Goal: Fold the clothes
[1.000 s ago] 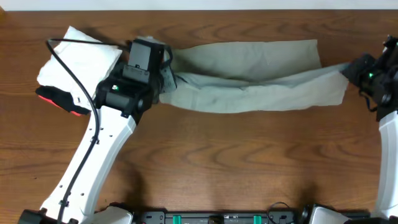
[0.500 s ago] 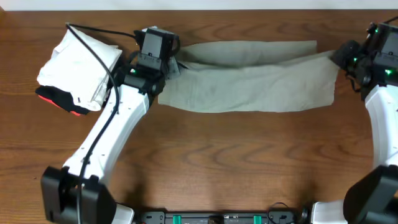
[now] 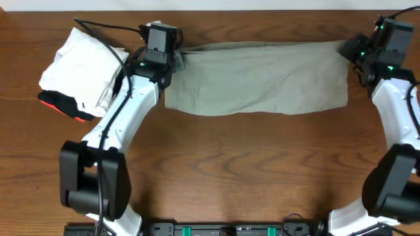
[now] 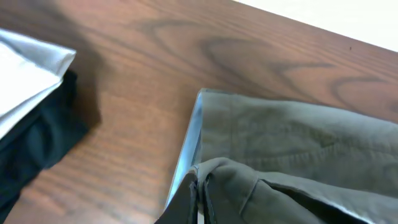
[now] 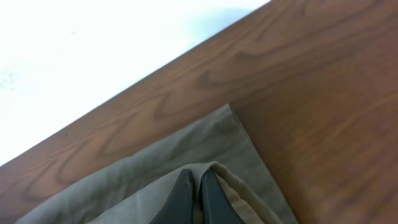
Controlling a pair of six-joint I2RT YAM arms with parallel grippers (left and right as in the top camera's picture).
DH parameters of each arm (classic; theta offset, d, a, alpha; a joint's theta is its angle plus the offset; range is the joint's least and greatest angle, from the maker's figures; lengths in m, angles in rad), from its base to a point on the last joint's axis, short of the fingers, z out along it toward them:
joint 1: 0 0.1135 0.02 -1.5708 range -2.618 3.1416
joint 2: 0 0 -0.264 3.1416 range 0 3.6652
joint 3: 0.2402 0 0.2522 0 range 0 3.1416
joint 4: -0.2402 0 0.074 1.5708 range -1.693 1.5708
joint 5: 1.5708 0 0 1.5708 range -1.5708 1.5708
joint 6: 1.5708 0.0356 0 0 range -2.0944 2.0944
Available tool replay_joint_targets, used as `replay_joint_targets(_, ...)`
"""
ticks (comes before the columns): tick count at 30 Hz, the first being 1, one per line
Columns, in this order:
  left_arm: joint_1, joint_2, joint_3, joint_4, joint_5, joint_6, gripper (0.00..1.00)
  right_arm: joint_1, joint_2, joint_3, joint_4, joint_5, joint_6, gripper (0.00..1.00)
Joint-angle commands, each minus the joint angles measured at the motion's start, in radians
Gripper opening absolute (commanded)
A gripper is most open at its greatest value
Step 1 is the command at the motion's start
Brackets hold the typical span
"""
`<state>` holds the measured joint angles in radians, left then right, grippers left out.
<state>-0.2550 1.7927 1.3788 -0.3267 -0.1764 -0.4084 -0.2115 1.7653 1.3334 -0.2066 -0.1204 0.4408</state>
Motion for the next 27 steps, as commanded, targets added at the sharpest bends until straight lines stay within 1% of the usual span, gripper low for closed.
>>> replay_joint_targets(1,0.013,0.041,0.019,0.045,-0.045,0.031,0.06,0.03,0.062,0.023,0.034,0.027,0.007,0.01)
replay_joint_targets(7,0.013,0.125,0.019,0.137,-0.045,0.031,0.06,0.064,0.188,0.023,0.115,0.058,0.007,0.01)
replay_joint_targets(8,0.013,0.141,0.019,0.151,-0.045,0.031,0.06,0.069,0.213,0.023,0.13,0.064,0.006,0.04)
replay_joint_targets(10,0.013,0.177,0.019,0.181,-0.045,0.031,0.06,0.076,0.252,0.023,0.156,0.064,-0.01,0.05)
replay_joint_targets(11,0.014,0.192,0.019,0.196,-0.045,0.031,0.06,0.078,0.266,0.023,0.164,0.065,-0.011,0.08)
replay_joint_targets(13,0.014,0.228,0.019,0.231,-0.045,0.035,0.09,0.081,0.293,0.023,0.182,0.068,-0.013,0.23)
replay_joint_targets(14,0.016,0.241,0.019,0.245,-0.045,0.041,0.17,0.082,0.302,0.023,0.192,0.067,-0.029,0.27)
replay_joint_targets(15,0.016,0.249,0.019,0.259,-0.045,0.054,0.3,0.082,0.304,0.023,0.197,0.067,-0.039,0.33)
replay_joint_targets(16,0.017,0.256,0.019,0.269,-0.045,0.066,0.43,0.082,0.306,0.023,0.203,0.066,-0.055,0.42)
replay_joint_targets(17,0.019,0.256,0.019,0.278,-0.045,0.08,0.5,0.082,0.305,0.023,0.212,0.061,-0.072,0.55)
replay_joint_targets(18,0.021,0.253,0.021,0.284,-0.045,0.096,0.56,0.082,0.303,0.025,0.217,0.05,-0.093,0.64)
replay_joint_targets(20,0.024,0.237,0.032,0.28,-0.045,0.126,0.57,0.082,0.295,0.042,0.205,0.019,-0.135,0.8)
replay_joint_targets(22,0.025,0.203,0.045,0.258,-0.046,0.143,0.59,0.082,0.279,0.065,0.171,-0.009,-0.159,0.93)
replay_joint_targets(24,0.025,0.163,0.047,0.241,-0.045,0.142,0.6,0.082,0.255,0.087,0.135,-0.032,-0.169,0.99)
replay_joint_targets(27,0.025,0.094,0.047,0.188,-0.045,0.141,0.6,0.082,0.211,0.121,0.055,-0.072,-0.174,0.99)
